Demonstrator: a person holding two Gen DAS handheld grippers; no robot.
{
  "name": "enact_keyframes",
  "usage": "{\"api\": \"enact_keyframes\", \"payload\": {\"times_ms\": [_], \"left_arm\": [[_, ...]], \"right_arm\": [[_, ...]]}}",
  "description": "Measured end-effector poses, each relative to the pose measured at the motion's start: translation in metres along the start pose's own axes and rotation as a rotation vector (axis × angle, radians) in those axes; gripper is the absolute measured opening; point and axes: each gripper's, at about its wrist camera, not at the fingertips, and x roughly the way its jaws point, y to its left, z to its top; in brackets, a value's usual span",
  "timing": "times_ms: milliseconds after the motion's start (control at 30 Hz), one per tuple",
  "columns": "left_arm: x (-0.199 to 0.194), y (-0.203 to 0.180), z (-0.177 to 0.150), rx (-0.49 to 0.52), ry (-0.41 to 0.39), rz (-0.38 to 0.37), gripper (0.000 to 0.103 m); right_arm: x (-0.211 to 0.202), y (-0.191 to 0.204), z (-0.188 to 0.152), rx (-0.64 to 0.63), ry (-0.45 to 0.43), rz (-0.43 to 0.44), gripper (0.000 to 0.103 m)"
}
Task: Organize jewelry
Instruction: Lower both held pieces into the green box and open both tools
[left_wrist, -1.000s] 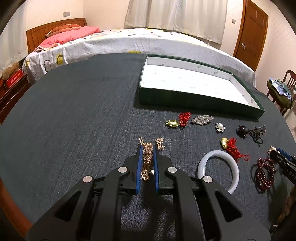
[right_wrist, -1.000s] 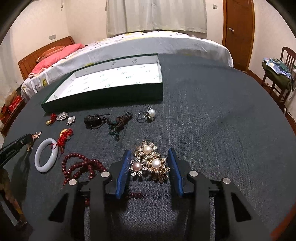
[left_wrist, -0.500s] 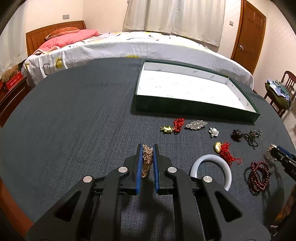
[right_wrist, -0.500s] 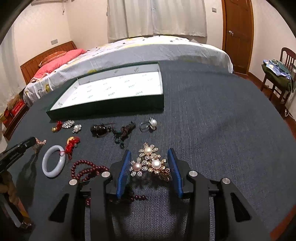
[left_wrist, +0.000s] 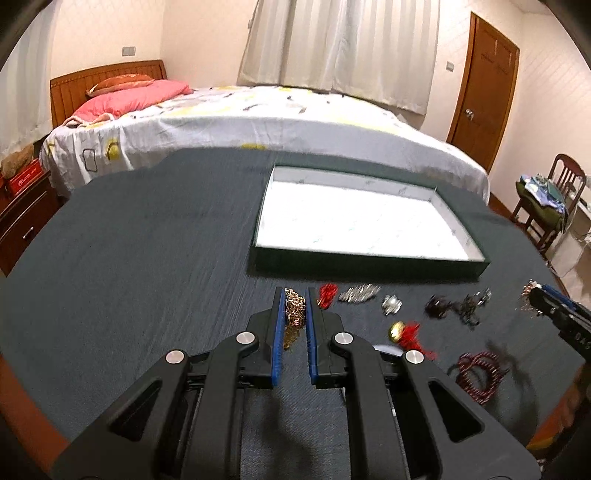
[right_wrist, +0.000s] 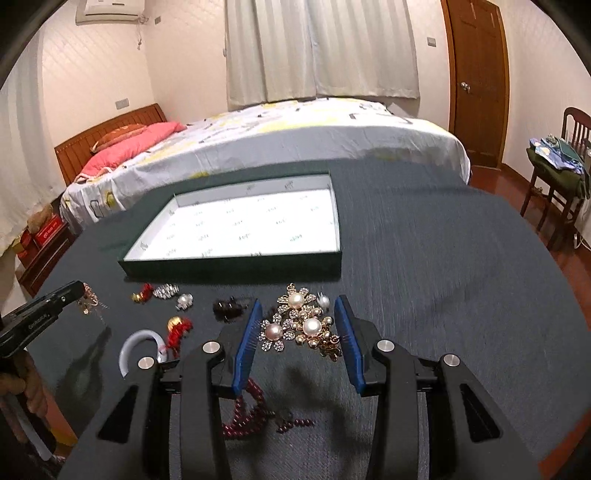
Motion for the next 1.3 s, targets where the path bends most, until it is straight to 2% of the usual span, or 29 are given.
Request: {"api": "enact_keyframes", "payload": {"times_ms": [300,567,733,833,1067,1300], "left_arm": [[-0.013,-0.018,0.051,0.022,-0.098,-0.055,0.011],[0.006,-0.045,0.100,0.056,-0.171,-0.107,0.011],[0.033,-0.066,0.121,0.069,-0.188,-0.148,0.011],[0.061,-0.078,0.122,0.082,-0.147,-0.157,0.011],[0.140,-0.093,0.102,0.113,0.011,-0.141,0.011],[0.177,-0.085,0.086,0.119,0.116,-0.123,0.011]], "right_arm": [[-0.003,0.009,0.039,-0.017,-0.091,0.027,0.041],[0.010,0.014,0.082,-0.036,-0.174,0.033,0.041],[0.035,0.018,0.102,-0.031,-0.196,0.038,0.041],[0.062,0.018,0.104,-0.023,-0.159,0.049,0.041],[0.127,0.015,0.088,-0.018,-0.027,0.040,0.041],[0.160,0.009,0.075,-0.019,0.073,0.021,0.041]]}}
